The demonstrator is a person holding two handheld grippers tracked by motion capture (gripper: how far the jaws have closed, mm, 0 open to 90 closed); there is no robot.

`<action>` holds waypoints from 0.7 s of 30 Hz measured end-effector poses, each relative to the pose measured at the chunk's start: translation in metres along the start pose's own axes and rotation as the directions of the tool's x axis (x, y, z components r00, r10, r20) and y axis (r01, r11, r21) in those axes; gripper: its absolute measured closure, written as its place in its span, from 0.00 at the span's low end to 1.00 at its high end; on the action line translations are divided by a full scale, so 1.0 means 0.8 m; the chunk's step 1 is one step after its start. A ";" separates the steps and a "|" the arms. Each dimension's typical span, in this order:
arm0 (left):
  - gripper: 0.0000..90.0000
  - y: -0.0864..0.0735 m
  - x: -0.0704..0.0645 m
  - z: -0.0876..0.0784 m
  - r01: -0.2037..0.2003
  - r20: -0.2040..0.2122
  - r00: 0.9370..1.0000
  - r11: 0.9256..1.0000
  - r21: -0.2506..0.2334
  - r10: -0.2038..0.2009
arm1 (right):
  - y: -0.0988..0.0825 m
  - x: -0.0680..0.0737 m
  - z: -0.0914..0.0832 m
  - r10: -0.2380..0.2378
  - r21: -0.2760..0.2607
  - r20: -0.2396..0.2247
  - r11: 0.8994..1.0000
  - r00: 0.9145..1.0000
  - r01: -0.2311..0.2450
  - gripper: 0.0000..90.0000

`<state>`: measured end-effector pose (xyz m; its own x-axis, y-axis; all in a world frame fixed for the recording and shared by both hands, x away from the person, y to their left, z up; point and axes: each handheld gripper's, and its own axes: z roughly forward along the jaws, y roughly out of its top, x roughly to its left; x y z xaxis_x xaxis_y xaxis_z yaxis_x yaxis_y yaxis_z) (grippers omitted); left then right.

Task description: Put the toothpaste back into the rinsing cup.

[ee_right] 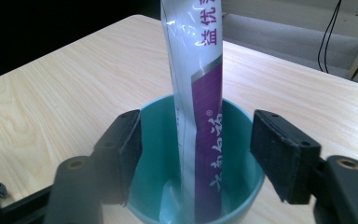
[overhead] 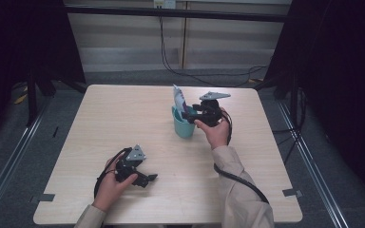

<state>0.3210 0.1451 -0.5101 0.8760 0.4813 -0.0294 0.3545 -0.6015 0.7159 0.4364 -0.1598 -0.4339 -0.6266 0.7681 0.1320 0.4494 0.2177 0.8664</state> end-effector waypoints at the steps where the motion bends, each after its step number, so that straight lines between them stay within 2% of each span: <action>1: 0.08 0.000 0.000 0.000 0.000 0.000 1.000 1.000 0.000 0.000 | 0.000 0.000 -0.002 -0.003 0.003 0.003 1.000 1.000 0.003 0.36; 11: 0.08 0.000 -0.001 -0.001 0.001 -0.003 1.000 1.000 0.003 -0.001 | 0.003 0.000 -0.020 -0.006 -0.001 -0.006 1.000 1.000 0.006 0.31; 16: 0.08 -0.001 -0.001 0.000 0.002 -0.002 1.000 1.000 0.000 -0.002 | 0.002 0.004 -0.028 -0.019 0.029 -0.018 0.999 1.000 0.020 0.29; 21: 0.08 0.000 -0.001 -0.001 0.001 -0.001 1.000 1.000 0.002 -0.001 | -0.001 0.006 -0.037 -0.023 0.028 -0.029 0.999 0.999 0.024 0.28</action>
<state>0.3203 0.1454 -0.5101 0.8753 0.4827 -0.0297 0.3562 -0.6020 0.7146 0.4143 -0.1741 -0.4196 -0.6548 0.7453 0.1258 0.4521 0.2527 0.8554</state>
